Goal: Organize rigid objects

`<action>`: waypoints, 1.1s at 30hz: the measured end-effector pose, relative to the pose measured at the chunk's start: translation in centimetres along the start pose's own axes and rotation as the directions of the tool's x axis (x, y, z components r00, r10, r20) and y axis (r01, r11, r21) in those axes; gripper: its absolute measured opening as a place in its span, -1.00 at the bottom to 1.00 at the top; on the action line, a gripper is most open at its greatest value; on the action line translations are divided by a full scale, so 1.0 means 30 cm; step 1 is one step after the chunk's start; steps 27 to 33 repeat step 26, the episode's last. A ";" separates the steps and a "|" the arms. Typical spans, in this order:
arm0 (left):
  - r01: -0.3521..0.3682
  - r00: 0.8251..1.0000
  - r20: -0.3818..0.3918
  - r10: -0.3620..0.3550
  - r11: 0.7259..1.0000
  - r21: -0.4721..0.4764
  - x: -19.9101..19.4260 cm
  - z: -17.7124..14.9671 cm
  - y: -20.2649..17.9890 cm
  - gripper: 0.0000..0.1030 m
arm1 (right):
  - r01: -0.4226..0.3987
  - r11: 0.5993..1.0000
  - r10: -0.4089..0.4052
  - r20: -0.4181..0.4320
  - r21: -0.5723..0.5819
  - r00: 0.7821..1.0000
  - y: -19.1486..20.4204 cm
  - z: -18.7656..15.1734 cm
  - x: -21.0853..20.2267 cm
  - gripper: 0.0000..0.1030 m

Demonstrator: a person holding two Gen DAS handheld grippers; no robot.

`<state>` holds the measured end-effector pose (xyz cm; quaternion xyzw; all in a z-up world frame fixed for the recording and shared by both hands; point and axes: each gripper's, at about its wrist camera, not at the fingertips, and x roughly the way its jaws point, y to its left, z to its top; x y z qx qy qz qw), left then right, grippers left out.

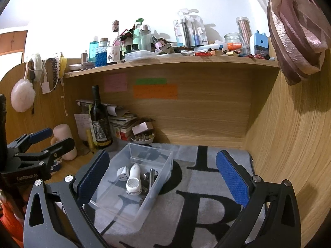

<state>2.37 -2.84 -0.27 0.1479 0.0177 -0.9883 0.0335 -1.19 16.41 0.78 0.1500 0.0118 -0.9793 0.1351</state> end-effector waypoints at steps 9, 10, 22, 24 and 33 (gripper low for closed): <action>0.001 1.000 0.014 -0.001 1.000 0.012 -0.004 -0.005 -0.010 0.98 | 0.003 1.000 -0.003 0.005 0.002 1.000 -0.002 0.003 0.001 1.00; 0.000 1.000 0.015 0.000 1.000 0.012 -0.003 -0.004 -0.011 0.98 | 0.002 1.000 -0.002 0.006 0.002 1.000 -0.003 0.003 0.000 1.00; 0.034 0.999 -0.020 -0.034 0.999 0.010 0.017 -0.007 -0.010 0.98 | 0.004 1.000 -0.004 0.004 -0.002 1.000 -0.001 0.005 0.001 1.00; 0.036 0.999 -0.021 -0.036 0.999 0.005 0.019 -0.006 -0.009 0.98 | 0.002 1.000 -0.002 0.002 -0.002 1.000 -0.002 0.005 0.004 1.00; 0.035 0.999 -0.025 -0.035 0.999 -0.005 0.027 -0.003 -0.003 0.98 | 0.002 1.000 -0.002 0.002 -0.002 1.000 -0.003 0.005 0.006 1.00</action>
